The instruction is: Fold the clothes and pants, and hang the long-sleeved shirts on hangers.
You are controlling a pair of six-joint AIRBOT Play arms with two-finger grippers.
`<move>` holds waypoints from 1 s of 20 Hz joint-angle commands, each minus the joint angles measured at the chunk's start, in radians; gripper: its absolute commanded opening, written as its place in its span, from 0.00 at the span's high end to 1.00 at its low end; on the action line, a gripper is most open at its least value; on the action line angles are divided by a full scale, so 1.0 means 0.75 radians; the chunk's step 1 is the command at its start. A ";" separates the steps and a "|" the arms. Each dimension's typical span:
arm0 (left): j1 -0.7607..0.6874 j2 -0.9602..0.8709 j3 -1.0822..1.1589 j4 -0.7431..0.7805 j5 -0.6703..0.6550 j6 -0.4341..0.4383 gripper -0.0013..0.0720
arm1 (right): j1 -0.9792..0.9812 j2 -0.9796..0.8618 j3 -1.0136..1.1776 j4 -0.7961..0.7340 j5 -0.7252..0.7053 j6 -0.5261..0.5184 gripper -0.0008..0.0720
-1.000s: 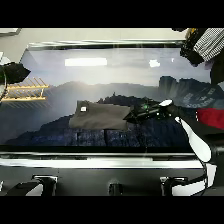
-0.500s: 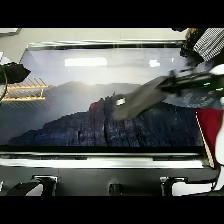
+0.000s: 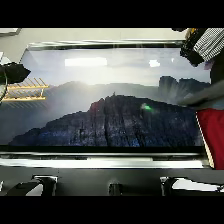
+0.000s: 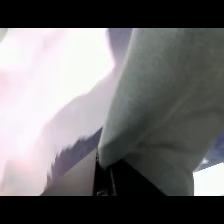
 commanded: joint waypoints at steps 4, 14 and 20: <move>0.002 -0.002 -0.001 0.001 0.001 0.001 0.95 | -0.285 0.017 0.028 -0.016 -0.038 0.062 0.94; 0.002 -0.001 -0.001 0.001 0.001 0.000 0.95 | -0.428 0.064 0.023 -0.484 0.325 0.105 0.94; 0.002 -0.001 -0.001 -0.001 0.001 -0.001 0.95 | -0.429 0.171 -0.312 -0.847 0.376 0.059 0.93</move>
